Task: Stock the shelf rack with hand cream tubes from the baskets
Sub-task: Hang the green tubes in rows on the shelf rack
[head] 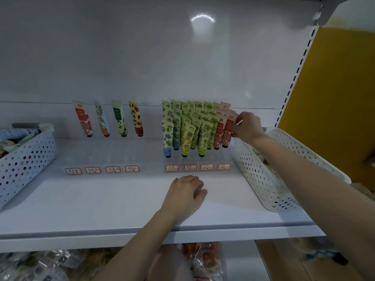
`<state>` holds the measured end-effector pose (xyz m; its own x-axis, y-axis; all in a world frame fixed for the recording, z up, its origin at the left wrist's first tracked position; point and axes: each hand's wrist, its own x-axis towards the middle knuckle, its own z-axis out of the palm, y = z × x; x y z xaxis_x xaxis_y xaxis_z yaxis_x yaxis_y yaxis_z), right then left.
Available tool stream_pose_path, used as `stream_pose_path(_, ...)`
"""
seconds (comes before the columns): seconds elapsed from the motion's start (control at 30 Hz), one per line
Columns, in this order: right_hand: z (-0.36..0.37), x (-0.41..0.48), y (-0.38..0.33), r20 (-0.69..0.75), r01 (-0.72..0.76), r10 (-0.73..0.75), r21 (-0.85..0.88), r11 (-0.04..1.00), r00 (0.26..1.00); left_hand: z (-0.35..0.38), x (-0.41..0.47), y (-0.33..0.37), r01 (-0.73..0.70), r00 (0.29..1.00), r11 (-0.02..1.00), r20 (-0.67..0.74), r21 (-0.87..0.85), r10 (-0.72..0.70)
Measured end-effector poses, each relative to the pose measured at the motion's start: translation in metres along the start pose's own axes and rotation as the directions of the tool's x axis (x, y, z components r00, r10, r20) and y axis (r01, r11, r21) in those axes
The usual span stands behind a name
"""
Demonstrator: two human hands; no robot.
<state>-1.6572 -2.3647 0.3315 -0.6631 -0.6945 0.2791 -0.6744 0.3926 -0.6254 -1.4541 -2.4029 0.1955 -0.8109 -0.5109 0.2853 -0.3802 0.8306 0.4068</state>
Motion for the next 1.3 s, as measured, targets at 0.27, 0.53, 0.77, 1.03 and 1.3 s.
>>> stream_pose_path(0.27, -0.001, 0.007, 0.003, 0.049, -0.009, 0.012, -0.069, 0.998, 0.999, -0.002, -0.001, 0.002, 0.012, 1.0, 1.0, 0.009, -0.001, -0.012)
stream_pose_path(0.53, -0.001, 0.009, 0.003, 0.076, -0.03, 0.036, -0.083, 0.996, 0.996, 0.0, 0.0, 0.001, 0.032, 0.999, 0.999, 0.021, -0.004, -0.032)
stream_pose_path(0.77, 0.009, 0.006, 0.007, 0.057, 0.014, -0.008, -0.116, 0.993, 0.998, -0.001, -0.001, 0.002, 0.023, 1.0, 1.0, 0.014, -0.009, -0.023)
stream_pose_path(1.03, 0.01, 0.009, 0.003, 0.083, 0.012, -0.002, -0.118, 0.993, 0.997, 0.0, -0.001, 0.0, 0.016, 1.0, 1.0, 0.008, -0.022, -0.016)
stream_pose_path(1.3, 0.015, 0.01, 0.008, 0.038, 0.003, 0.005, -0.202, 0.979, 0.999, 0.0, -0.001, 0.0, 0.013, 1.0, 1.0, 0.001, -0.026, -0.013)
